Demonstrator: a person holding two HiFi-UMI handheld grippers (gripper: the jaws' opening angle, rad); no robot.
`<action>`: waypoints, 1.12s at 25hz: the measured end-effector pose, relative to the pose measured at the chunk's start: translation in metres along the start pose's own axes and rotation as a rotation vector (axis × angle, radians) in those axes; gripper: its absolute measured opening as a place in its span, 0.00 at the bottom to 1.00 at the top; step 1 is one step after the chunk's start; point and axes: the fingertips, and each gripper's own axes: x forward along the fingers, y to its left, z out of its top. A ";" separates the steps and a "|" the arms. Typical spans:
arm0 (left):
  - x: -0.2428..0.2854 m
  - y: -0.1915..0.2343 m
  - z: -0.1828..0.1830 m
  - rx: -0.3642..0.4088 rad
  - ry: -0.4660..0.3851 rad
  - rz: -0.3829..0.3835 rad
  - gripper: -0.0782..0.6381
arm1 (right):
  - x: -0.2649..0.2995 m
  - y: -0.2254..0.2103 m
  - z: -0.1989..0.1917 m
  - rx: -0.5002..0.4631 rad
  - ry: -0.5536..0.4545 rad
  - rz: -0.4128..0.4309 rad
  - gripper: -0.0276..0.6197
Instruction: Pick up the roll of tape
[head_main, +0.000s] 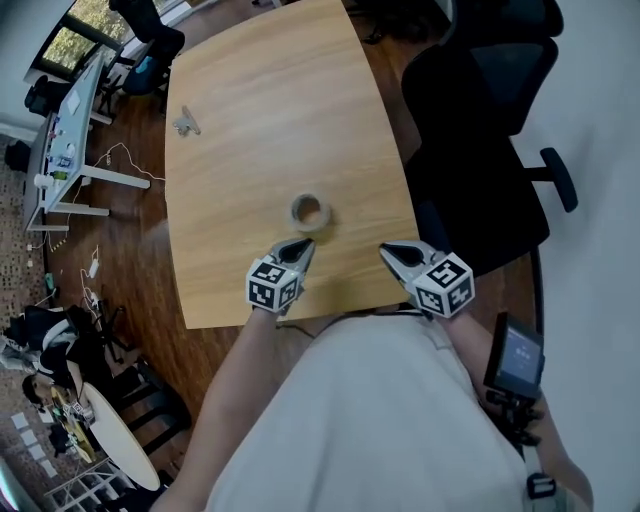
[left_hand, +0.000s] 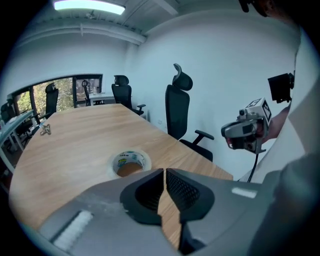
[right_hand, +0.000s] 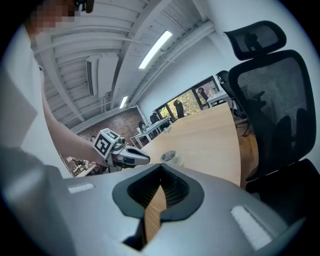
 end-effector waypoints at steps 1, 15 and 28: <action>0.004 0.005 -0.001 0.016 0.033 0.008 0.15 | 0.000 -0.003 0.000 0.004 0.002 0.004 0.05; 0.033 0.045 -0.008 0.346 0.450 0.005 0.36 | -0.001 -0.003 0.003 0.067 -0.007 -0.006 0.05; 0.059 0.086 -0.023 0.373 0.755 0.142 0.35 | -0.019 -0.040 -0.005 0.117 -0.048 -0.060 0.05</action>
